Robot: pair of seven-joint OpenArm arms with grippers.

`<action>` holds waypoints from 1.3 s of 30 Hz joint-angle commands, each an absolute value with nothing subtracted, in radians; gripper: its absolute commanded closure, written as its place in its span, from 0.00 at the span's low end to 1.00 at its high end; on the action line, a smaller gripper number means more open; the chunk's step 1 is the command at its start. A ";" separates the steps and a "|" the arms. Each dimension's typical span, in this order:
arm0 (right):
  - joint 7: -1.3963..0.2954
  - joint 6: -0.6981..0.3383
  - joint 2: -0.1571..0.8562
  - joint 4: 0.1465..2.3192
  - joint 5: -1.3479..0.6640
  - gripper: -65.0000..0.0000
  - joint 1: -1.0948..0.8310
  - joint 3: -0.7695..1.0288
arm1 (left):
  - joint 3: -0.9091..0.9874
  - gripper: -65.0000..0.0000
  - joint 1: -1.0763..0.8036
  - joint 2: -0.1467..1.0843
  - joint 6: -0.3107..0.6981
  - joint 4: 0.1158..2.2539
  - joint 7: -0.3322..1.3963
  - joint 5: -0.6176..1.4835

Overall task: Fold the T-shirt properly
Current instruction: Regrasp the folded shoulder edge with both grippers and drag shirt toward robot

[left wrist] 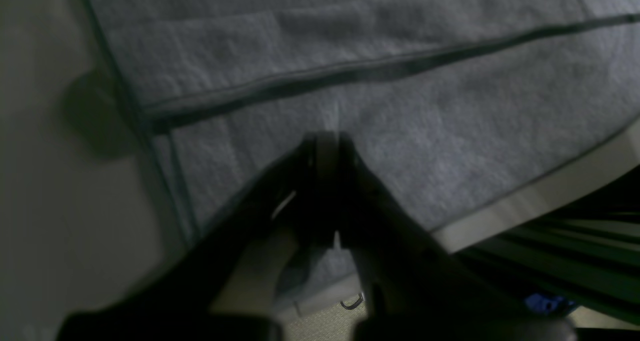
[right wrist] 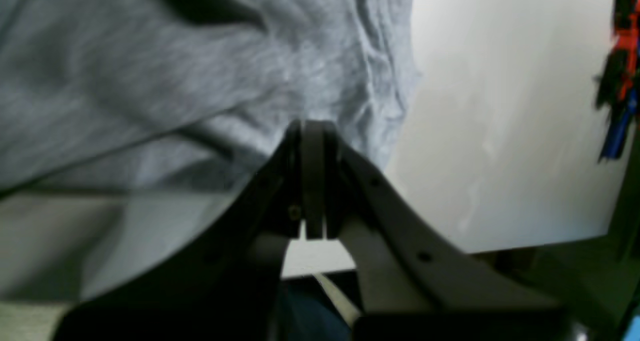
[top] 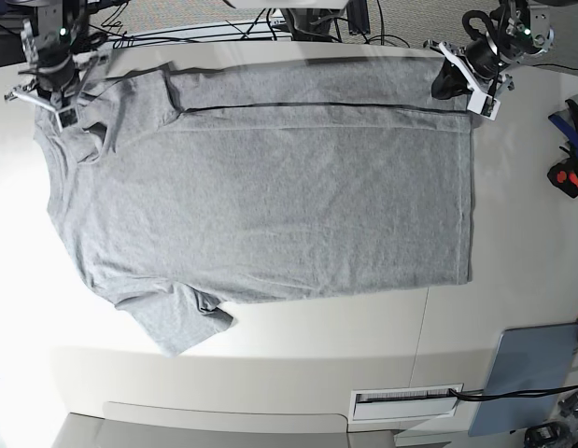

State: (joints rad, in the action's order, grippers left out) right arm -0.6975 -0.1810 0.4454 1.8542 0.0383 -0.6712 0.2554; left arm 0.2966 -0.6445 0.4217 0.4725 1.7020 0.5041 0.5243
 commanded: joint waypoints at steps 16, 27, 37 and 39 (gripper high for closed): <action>-0.674 -0.238 0.460 1.709 0.063 1.00 -0.707 0.265 | 0.297 1.00 -0.704 0.464 0.472 1.695 0.605 0.448; -0.685 -0.211 0.459 1.798 0.103 1.00 -0.813 0.273 | 0.297 1.00 -0.731 0.536 0.469 1.697 0.603 0.446; -0.677 -0.155 0.460 1.928 0.128 1.00 -0.814 0.304 | 0.304 1.00 -0.725 0.597 0.435 1.788 0.561 0.447; -0.676 -0.155 0.460 1.964 0.128 1.00 -0.814 0.331 | 0.308 1.00 -0.714 0.612 0.391 1.810 0.561 0.447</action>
State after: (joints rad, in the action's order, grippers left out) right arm -0.6857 -0.1719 0.4461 1.9465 0.1230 -0.8066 0.3191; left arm 0.2962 -0.7143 0.5945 0.3836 1.7924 0.5766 0.4374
